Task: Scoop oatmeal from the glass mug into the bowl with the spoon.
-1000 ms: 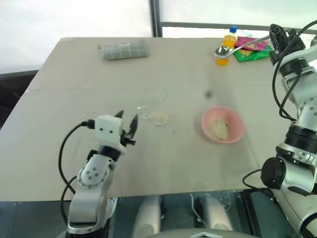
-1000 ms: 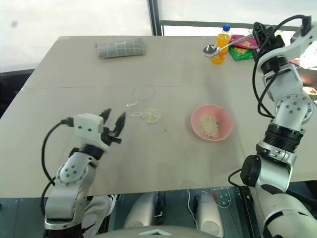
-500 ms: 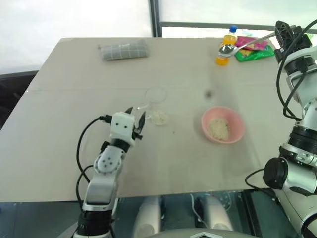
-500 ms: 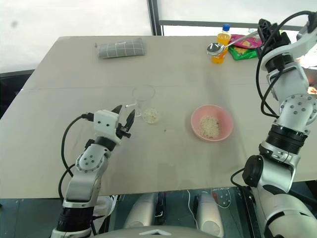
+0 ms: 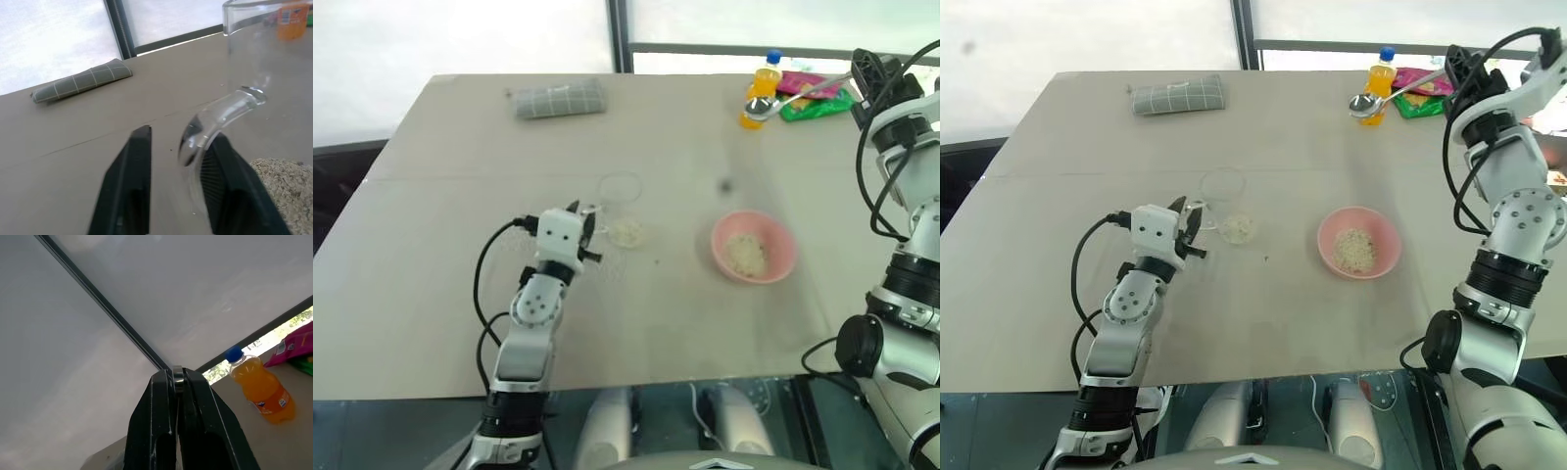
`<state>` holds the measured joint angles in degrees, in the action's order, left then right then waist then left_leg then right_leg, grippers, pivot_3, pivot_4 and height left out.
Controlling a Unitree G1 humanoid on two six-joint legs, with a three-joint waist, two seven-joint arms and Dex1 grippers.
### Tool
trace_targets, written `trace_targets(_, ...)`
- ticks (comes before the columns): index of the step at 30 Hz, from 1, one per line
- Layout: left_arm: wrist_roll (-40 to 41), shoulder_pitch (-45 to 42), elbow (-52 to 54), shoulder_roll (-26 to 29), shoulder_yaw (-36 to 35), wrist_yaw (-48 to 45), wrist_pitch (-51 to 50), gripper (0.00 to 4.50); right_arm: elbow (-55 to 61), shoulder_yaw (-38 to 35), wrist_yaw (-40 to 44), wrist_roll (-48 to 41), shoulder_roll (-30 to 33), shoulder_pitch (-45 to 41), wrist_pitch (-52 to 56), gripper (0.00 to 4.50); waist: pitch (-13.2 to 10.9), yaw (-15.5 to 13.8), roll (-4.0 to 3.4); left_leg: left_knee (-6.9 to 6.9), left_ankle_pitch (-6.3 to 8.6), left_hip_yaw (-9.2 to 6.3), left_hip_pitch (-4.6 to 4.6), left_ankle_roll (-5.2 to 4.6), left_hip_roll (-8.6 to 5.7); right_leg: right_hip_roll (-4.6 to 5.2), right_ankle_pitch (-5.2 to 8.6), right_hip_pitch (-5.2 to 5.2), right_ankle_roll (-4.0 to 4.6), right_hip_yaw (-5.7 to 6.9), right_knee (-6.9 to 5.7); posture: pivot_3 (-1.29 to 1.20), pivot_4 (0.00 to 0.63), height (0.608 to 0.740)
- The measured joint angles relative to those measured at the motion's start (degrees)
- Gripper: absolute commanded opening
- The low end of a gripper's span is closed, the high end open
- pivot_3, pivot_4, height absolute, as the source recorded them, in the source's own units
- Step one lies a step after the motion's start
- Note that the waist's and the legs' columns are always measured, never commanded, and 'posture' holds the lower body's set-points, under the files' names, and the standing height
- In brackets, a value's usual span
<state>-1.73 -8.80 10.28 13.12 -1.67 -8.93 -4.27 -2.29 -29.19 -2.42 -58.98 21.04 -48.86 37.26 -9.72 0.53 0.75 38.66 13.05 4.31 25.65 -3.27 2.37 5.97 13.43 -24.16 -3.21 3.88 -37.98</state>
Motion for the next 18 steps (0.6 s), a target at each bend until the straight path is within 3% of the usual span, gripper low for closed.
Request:
trace_targets(10,-0.4,-0.7,-0.7,-0.6,0.2,0.3,0.8,0.06,0.0,0.1,0.6,0.1,0.1,0.0,0.0,0.00,0.0,0.0,-0.04,0.00,0.00,-0.01,0.00,0.00,0.00,0.00,0.00,0.00,0.00,0.01,-0.01,0.00,0.150,0.718)
trace_targets(18,-0.3,-7.2,-6.8,-2.2,0.1,0.5,-0.2,0.06,1.8,2.0,0.7,-2.2,0.3,-1.4,3.4,0.00,0.0,-0.1,-0.07,0.00,0.00,0.01,0.01,-0.01,-0.01,-0.01,0.00,0.00,0.00,0.03,-0.01,0.00,0.150,0.718)
